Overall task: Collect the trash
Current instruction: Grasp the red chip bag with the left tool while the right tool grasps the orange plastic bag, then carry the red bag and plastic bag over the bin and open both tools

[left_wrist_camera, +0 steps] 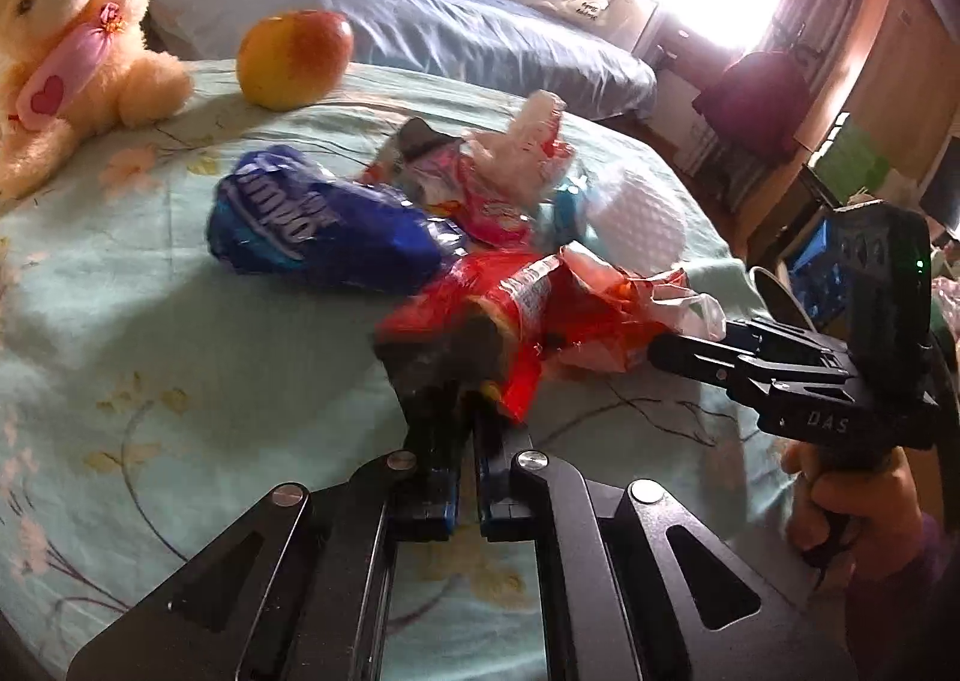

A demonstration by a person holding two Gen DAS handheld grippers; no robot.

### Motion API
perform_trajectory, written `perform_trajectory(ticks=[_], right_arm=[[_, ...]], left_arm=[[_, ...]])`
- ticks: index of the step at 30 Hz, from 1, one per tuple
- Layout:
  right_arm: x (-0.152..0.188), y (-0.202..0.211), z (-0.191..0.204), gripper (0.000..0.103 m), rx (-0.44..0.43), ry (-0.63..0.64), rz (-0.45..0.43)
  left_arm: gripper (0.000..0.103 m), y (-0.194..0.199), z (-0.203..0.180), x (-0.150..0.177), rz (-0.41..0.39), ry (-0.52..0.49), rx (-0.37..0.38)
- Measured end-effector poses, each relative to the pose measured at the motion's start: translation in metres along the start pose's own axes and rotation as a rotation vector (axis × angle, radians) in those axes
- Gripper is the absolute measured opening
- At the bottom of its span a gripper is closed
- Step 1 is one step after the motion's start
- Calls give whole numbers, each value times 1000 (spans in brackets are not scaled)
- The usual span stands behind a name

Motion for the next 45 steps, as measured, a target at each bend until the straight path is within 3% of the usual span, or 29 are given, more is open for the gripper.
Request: perform_trajectory(ticks=[9,24,45], right_arm=[[21,36,-22,48,15,-104,-65],[54,102,-86,48,189,-253,-179],[97,155,-174,48,401,-427,-235]], left_arm=[[1,0,-42,11,-7,-59,45],[1,-28,-124,16,33,-140,160],[1,-76,-220,10,113,-271,240]])
Point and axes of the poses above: each gripper's, at about its wrist camera, not at the fingertips, and y roughly against the way its jaws point, z to its left, x to its underside, the point moved 5 cm from there along -y, roughly the way its jaws point, and after that the axes turned 6 degrees about x, right-handed, at the moved point
